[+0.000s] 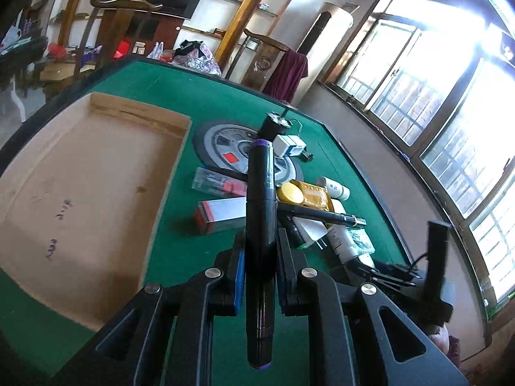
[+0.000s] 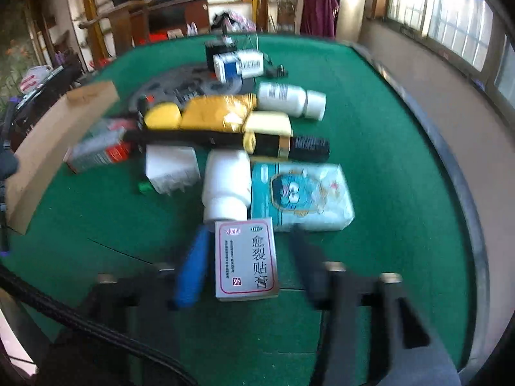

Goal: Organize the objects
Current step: 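Carry the marker and box into the cardboard tray and open both grippers, then grasp the grey-and-red box with the left gripper, then carry the grey box toward the tray while the right gripper grasps the clear red-printed packet, then lower the grey box and clear packet into the tray and release both, then return the left gripper to the pile and grasp a black marker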

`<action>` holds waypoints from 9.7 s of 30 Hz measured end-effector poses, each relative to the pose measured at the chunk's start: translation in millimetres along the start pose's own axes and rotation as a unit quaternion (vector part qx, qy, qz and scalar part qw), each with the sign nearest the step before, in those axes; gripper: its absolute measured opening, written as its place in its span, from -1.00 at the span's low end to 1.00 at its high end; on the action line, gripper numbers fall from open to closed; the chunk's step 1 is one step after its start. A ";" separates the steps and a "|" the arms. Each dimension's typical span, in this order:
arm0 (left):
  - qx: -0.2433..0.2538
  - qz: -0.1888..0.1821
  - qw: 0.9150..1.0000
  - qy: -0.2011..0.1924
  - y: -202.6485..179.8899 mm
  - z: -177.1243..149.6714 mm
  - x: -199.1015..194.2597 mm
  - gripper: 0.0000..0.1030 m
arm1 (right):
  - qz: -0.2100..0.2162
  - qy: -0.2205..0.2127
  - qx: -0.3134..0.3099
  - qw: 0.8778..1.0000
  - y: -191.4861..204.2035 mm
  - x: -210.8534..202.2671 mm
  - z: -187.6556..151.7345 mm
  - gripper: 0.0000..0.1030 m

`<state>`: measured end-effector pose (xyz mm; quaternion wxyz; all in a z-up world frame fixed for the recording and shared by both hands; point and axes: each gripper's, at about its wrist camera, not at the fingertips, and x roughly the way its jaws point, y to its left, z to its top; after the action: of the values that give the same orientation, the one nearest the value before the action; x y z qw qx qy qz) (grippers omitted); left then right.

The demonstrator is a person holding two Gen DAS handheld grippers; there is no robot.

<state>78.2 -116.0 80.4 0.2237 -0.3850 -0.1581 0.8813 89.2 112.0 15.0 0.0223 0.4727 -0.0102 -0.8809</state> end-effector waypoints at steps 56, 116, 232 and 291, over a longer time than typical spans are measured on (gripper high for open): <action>-0.149 0.049 0.987 0.042 175.6 118.9 112.6 -0.02 | 0.208 0.014 0.055 0.976 186.8 90.1 179.7 -0.19; 0.154 0.105 0.973 0.136 -45.8 12.9 158.5 -0.57 | 0.115 -0.111 0.194 0.968 -85.2 18.3 70.5 0.98; -0.106 0.150 0.980 0.070 198.5 108.3 80.0 -0.56 | 0.184 0.108 -0.018 0.977 278.7 125.5 149.7 -0.51; 0.006 0.075 0.993 0.090 -34.5 49.8 145.7 0.92 | 0.090 -0.099 0.196 0.971 -103.7 29.5 92.6 0.98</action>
<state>-37.7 -16.8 39.9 0.1731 -0.4722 -0.1027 0.8582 -7.3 213.9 37.5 0.0075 0.3751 -0.2275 -0.8986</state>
